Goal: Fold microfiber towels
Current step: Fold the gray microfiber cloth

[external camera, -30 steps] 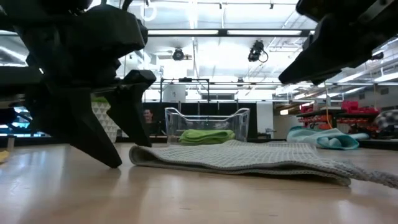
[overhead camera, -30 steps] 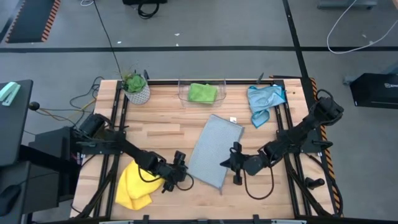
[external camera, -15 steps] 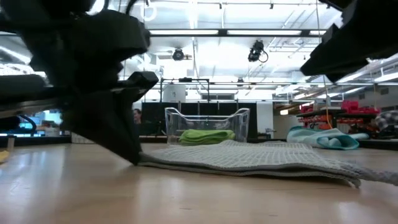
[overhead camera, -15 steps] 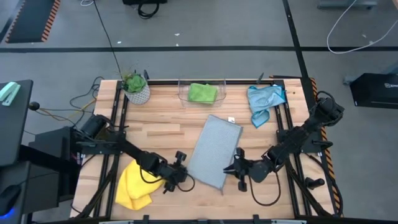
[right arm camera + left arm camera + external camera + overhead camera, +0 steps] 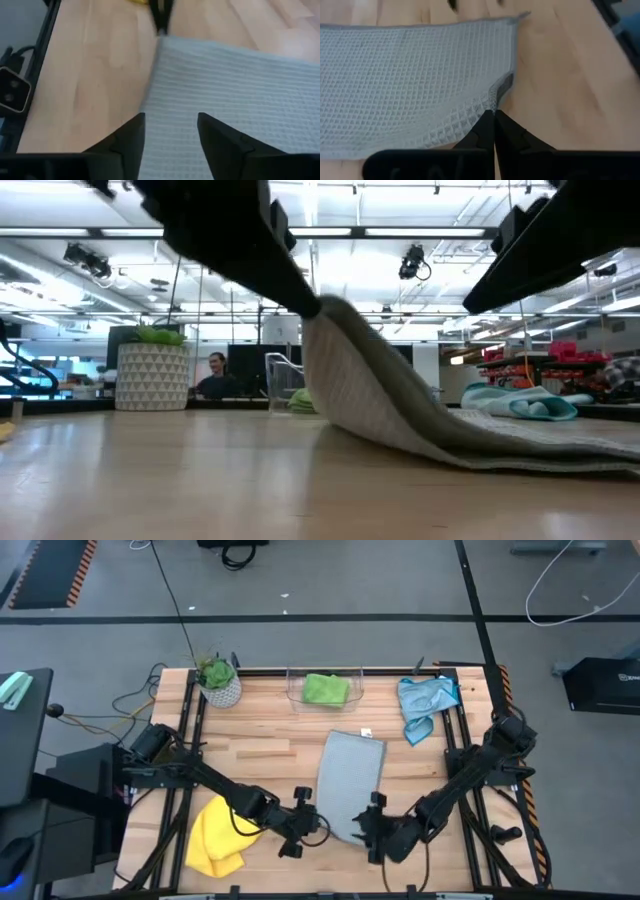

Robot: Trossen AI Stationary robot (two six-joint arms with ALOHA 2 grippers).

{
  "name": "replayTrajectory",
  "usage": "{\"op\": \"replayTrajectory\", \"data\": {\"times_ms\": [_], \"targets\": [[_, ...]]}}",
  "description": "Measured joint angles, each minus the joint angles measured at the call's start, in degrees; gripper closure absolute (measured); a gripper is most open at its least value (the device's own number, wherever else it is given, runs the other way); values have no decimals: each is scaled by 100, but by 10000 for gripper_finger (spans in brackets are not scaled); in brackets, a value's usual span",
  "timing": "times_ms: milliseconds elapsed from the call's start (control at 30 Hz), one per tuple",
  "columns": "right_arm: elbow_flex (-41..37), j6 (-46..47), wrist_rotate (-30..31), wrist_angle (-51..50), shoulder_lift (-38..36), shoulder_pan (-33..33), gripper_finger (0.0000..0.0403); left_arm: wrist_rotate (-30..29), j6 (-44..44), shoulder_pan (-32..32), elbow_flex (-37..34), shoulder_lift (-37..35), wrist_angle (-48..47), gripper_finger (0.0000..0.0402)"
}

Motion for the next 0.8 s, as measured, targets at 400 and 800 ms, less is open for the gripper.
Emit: {"op": "replayTrajectory", "data": {"times_ms": [400, 800], "targets": [[1458, 774, 576, -997, 1438, 445, 157, 5, -710, -44, 246, -9, -48, 392], [2794, 2105, 1171, -2389, 2850, 353, 169, -91, -955, -44, 265, -9, -38, 395]]}}
